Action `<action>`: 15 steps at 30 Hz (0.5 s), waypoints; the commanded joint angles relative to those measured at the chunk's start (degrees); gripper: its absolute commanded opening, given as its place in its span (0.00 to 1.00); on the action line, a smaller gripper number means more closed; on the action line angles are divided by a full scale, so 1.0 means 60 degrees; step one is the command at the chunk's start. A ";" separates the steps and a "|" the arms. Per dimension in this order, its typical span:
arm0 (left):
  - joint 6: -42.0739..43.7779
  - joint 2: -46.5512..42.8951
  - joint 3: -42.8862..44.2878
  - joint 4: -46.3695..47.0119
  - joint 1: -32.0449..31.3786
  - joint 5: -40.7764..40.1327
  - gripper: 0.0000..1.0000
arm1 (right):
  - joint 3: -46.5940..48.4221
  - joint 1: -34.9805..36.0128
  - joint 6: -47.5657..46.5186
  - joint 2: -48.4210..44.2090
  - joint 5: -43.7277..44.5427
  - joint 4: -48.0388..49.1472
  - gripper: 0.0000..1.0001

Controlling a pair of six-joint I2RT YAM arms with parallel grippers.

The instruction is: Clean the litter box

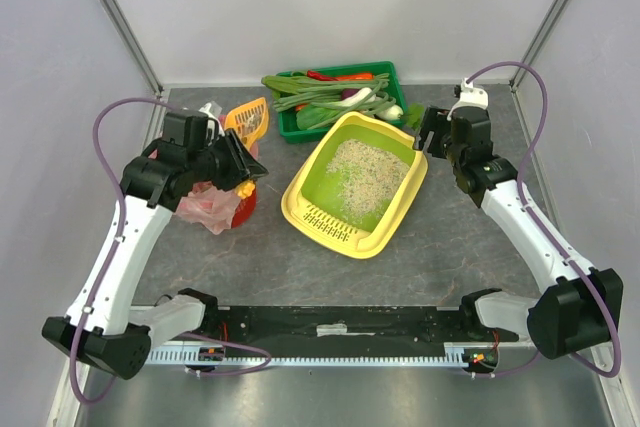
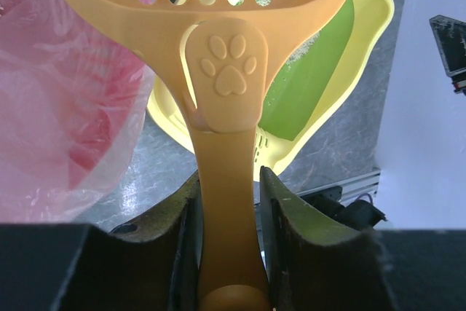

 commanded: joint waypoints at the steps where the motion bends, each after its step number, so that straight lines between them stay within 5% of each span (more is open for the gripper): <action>1: -0.1067 -0.0677 -0.0524 0.0493 0.0165 0.0336 0.02 | -0.0067 -0.0036 0.0120 -0.0064 -0.0054 0.0290 0.82; 15: -0.3220 -0.1541 -0.1843 0.2703 0.2099 0.2268 0.02 | -0.0272 -0.0037 0.0178 -0.0386 -0.0010 0.0304 0.82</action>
